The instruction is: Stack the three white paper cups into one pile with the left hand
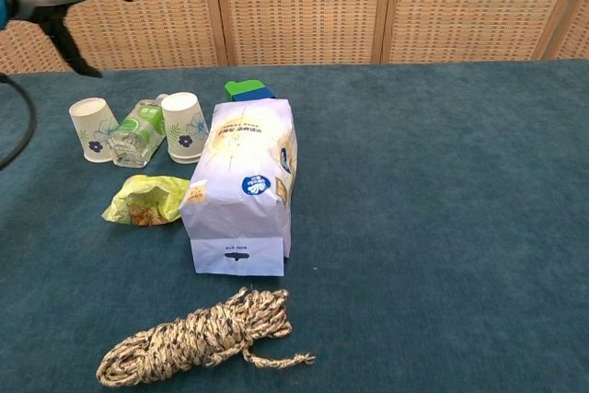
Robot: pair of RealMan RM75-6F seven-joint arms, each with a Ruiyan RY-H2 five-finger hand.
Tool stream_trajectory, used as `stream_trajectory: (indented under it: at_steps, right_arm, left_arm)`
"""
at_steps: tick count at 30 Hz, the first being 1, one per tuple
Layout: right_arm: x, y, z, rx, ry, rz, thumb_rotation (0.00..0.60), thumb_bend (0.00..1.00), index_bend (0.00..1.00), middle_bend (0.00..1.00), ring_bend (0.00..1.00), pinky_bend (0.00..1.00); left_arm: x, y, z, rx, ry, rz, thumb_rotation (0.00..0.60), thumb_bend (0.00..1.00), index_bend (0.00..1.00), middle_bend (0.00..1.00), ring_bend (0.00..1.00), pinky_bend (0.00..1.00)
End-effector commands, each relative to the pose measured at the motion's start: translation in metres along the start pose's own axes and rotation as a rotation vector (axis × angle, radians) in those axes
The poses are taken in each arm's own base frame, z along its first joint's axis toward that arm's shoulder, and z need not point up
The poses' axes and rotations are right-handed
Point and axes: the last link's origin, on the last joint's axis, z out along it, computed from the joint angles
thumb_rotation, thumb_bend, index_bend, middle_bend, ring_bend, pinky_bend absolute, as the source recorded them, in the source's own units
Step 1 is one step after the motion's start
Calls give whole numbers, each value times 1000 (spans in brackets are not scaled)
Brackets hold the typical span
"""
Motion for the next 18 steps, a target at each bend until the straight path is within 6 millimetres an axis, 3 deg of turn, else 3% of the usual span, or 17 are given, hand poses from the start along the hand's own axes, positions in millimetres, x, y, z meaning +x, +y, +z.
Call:
stream_trajectory:
  at_steps: [1,8,18]
  right_arm:
    - [-2,-3,-1,9,-4,-6,600,0,0,0,0,0]
    - [-4,-7,-1,19,0,-20,600,0,0,0,0,0]
    - [-3,-6,0,16,5,-17,600,0,0,0,0,0]
  left_arm:
    - [-5,-39,-20,52,-10,26,600,219,18,0,0,0]
    - [-18,-80,-28,124,-52,-8,600,219,78,0,0,0]
    - [-41,-80,-14,130,-114,-22,600,220,105,0,0,0]
